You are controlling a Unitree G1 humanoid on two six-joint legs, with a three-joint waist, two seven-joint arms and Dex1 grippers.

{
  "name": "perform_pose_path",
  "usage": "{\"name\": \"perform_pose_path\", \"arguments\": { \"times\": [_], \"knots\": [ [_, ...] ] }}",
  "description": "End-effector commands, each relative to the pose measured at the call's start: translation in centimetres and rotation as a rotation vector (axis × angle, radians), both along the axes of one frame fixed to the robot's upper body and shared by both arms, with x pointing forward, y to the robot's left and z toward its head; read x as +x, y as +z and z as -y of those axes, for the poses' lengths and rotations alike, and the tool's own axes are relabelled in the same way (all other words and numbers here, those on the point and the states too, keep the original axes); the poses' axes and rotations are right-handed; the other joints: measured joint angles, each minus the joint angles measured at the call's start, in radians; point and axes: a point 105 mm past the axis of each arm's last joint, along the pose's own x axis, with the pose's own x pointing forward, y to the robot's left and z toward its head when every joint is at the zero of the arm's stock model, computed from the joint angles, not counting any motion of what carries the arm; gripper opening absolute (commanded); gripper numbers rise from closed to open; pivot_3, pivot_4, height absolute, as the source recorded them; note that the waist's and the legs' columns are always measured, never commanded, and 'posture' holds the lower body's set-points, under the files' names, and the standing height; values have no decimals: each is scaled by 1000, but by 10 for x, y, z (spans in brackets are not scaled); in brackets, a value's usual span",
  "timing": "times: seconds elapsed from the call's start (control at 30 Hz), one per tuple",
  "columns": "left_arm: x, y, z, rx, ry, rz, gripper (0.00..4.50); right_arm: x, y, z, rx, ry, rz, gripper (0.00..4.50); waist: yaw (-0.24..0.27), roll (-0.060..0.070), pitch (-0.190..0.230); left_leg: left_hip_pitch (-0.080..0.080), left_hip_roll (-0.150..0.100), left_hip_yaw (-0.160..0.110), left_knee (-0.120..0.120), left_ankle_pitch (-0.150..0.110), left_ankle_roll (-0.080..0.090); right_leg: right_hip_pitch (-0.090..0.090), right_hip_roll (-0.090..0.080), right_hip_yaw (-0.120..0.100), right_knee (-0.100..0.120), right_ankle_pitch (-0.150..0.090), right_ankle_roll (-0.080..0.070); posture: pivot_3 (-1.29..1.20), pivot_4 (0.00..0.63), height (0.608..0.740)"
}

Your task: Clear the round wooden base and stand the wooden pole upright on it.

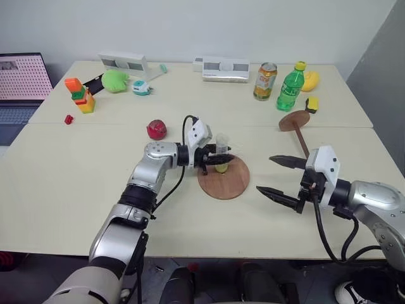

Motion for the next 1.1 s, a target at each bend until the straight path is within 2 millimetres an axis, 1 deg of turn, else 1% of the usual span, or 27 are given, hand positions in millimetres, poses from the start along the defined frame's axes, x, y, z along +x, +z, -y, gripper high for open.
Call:
{"name": "perform_pose_path", "arguments": {
  "times": [0.03,0.13,0.17,0.27,0.33,0.43,0.53,0.6,0.63,0.67,0.7,0.73,0.83,0.97,1.0,1.1],
  "knots": [
    [38,34,-24,-70,277,81,1209,-1,10,-5,18,8,49,4500,1,0,0,0,0,0,0,0,0,0,0,0,0,0,0,0,150,740],
    [63,41,-43,-95,487,79,1209,0,10,-6,24,6,53,4500,1,-1,0,0,-1,0,1,0,0,0,0,-1,0,0,0,0,150,740],
    [71,41,-51,-96,563,74,1209,1,10,-7,25,6,54,4500,1,-1,0,-1,-1,-1,1,0,0,0,0,-1,0,0,0,0,150,740],
    [86,37,-68,-102,729,33,1209,2,11,-8,30,2,60,4500,0,-1,0,-1,-1,0,0,0,0,0,-1,0,0,0,0,0,150,740],
    [90,33,-70,-100,776,5,1209,2,12,-8,33,-2,65,4500,1,-1,0,-1,-1,0,0,1,-2,-1,-1,-1,0,0,0,0,150,740],
    [92,29,-68,-103,794,-16,1209,2,13,-8,35,-5,68,4500,1,-1,0,-2,-1,-1,1,1,-2,-1,-1,-1,0,0,0,0,150,740],
    [94,23,-72,-87,837,-39,1209,2,14,-9,37,-9,71,4500,1,-1,0,-3,-1,-1,1,2,-3,-1,-1,-1,0,0,0,0,150,740],
    [93,18,-72,-94,835,-69,1911,3,14,-9,38,-12,73,4500,-1,-1,0,-2,-1,-1,1,2,-3,-1,-1,-1,0,0,0,0,150,740],
    [93,17,-71,-94,833,-71,2038,3,14,-9,39,-14,74,4500,-2,-1,0,-2,-1,-1,1,2,-4,-1,-1,-1,0,0,0,0,150,740],
    [93,16,-71,-91,831,-70,2363,3,14,-8,40,-14,74,4500,-2,-1,0,-2,-1,-1,1,2,-4,-1,-1,-1,0,0,0,0,150,740],
    [93,15,-70,-90,824,-73,2536,3,14,-8,40,-15,74,4500,-2,-1,0,-2,-1,-1,1,2,-4,-1,-1,-1,0,0,0,0,150,740],
    [92,14,-70,-89,819,-74,2822,3,14,-8,40,-15,74,4500,-2,-1,0,-2,-1,-1,1,2,-4,-1,-1,-1,1,0,0,0,150,740],
    [92,12,-73,-74,823,-73,3499,4,14,-9,41,-15,76,4500,-2,-1,0,-2,-1,-1,1,2,-4,-1,-1,-1,0,0,0,0,150,740],
    [91,11,-78,-64,827,-69,4281,4,14,-9,43,-14,77,4500,-2,-1,0,-2,-1,-1,1,2,-4,-2,-1,-1,0,0,0,0,150,740],
    [91,11,-79,-61,826,-67,4472,4,14,-9,44,-13,77,4500,-2,-1,0,-2,-1,-1,1,2,-4,-2,-1,-1,1,0,0,0,150,740],
    [90,8,-81,-32,817,-59,4472,4,14,-10,45,-12,77,4500,-2,-1,0,-2,-1,-1,1,2,-4,-2,-1,-1,0,0,0,0,150,740]
  ]
}}
